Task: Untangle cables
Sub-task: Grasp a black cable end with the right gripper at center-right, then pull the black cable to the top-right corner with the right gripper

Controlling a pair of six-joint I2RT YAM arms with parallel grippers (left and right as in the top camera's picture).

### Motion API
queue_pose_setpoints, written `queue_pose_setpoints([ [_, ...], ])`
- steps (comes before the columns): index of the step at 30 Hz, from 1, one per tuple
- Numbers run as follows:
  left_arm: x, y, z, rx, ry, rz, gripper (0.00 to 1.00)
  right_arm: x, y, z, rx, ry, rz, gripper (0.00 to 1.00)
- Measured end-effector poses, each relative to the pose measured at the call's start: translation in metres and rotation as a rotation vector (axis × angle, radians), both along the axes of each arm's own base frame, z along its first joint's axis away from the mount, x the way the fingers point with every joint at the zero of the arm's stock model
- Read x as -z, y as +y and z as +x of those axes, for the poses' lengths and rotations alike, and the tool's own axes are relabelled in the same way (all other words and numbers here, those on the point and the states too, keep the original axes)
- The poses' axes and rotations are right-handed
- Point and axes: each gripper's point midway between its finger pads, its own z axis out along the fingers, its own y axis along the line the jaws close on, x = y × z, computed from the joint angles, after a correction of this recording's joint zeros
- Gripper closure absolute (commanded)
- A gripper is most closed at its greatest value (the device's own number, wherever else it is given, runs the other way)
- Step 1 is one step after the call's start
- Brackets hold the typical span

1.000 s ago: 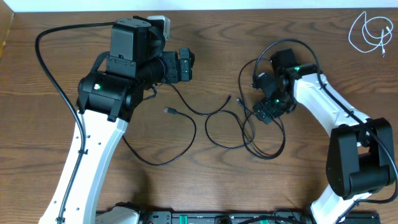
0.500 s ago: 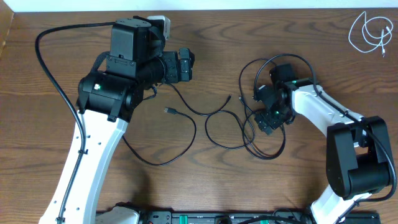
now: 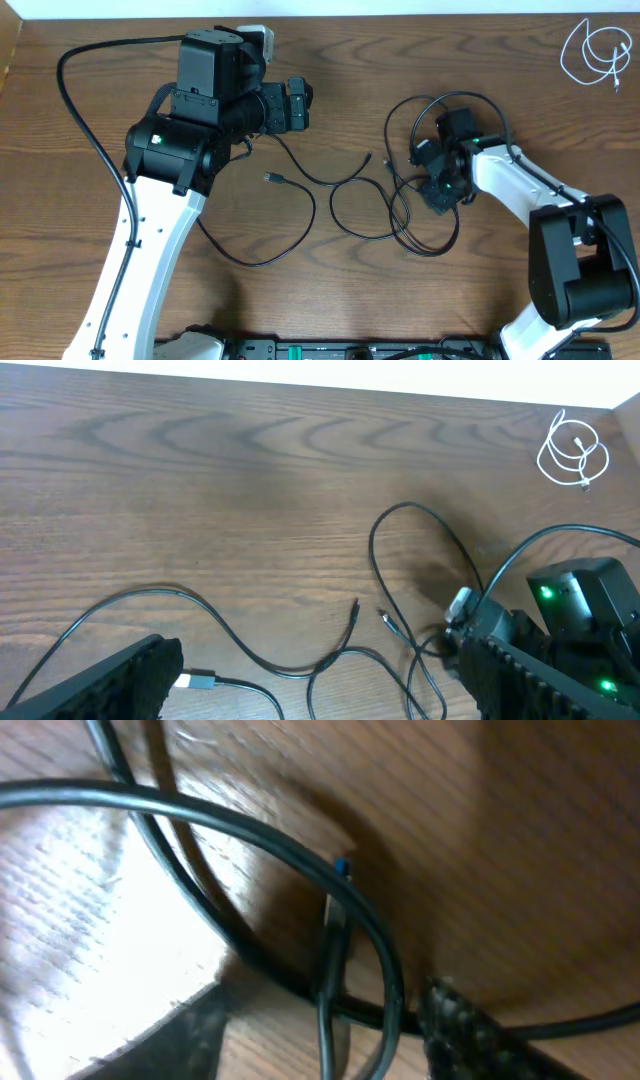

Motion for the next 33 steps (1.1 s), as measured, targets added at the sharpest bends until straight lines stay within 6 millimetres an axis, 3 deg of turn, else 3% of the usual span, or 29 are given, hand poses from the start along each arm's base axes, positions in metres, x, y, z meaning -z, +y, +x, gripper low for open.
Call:
queue_pose_setpoints([
  [10,0.0,0.0,0.0,0.0,0.0,0.0,0.06,-0.001,0.003,0.011,0.085,-0.041,0.03,0.86],
  [16,0.0,0.0,0.0,0.0,-0.001,0.0,0.06,-0.003,0.007,0.018,0.171,-0.041,0.053,0.99],
  [21,0.0,0.0,0.0,0.0,-0.001,0.0,0.06,-0.013,0.013,0.033,0.247,-0.041,0.077,0.99],
  [26,0.0,0.0,0.0,0.0,-0.001,0.0,0.06,-0.055,0.02,0.067,0.322,-0.095,0.117,0.99],
  [30,0.0,0.0,0.0,0.0,-0.002,-0.001,0.06,-0.109,0.015,0.099,0.409,-0.167,0.164,0.99],
  [33,0.0,0.0,0.0,0.0,-0.001,0.0,0.06,-0.153,0.0,0.117,0.473,-0.216,0.191,0.99],
])
